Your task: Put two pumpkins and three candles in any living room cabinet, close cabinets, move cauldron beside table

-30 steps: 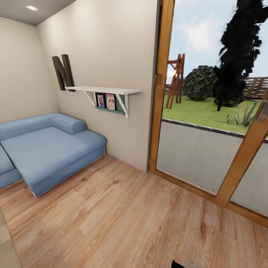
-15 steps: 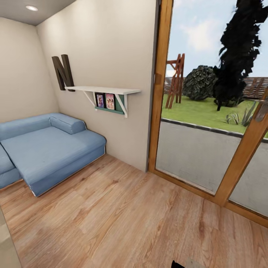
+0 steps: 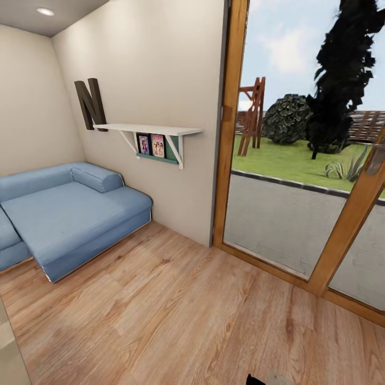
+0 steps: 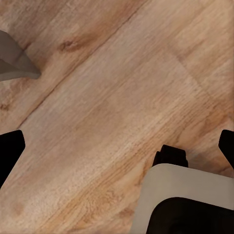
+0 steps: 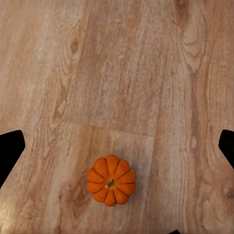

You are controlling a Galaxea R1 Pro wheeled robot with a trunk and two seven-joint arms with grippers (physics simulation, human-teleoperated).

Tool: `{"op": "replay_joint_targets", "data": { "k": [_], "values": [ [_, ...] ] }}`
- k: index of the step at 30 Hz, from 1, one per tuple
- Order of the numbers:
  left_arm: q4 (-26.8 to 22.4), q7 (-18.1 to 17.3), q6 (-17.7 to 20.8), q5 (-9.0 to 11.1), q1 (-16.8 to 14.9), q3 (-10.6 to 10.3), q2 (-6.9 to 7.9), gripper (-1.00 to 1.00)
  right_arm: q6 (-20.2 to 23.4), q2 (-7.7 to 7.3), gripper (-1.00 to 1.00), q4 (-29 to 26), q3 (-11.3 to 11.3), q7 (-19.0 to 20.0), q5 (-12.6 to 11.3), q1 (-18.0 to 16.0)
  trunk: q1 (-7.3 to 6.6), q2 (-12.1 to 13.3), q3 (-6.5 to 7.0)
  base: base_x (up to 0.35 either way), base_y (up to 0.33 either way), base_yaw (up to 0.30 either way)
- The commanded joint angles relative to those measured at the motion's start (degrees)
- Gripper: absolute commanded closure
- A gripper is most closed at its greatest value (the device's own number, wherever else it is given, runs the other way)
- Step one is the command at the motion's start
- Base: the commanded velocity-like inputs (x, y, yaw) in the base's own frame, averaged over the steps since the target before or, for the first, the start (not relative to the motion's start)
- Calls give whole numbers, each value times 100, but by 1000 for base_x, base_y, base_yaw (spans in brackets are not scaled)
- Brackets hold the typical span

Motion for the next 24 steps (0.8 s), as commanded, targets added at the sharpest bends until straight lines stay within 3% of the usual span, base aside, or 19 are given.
{"op": "replay_joint_targets", "data": {
  "k": [1, 15, 17, 21, 24],
  "values": [
    [-6, 23, -6, 35, -1, -48, 1, -100, -16, -2, -100, -1, 49, -27, -42, -1, 0, -3, -6, 0, 0, 0],
    [-6, 25, -6, 35, -1, -48, 1, -100, 12, -4, -100, 5, -2, -51, -117, 1, 0, -3, -9, 0, 0, 0],
    [-6, 27, -6, 35, -1, -48, 1, -100, 33, -21, -100, 19, -92, -57, -195, 2, 0, -3, -10, 0, 0, 0],
    [-6, 24, -6, 35, -1, -48, 1, -100, 57, -39, -100, 70, -453, -61, -578, 2, 0, -3, -10, 0, 0, 0],
    [-6, 22, -6, 35, -1, -48, 1, -100, 73, -46, -100, 85, -537, -63, -678, 2, 0, -3, -10, 0, 0, 0]
  ]
}}
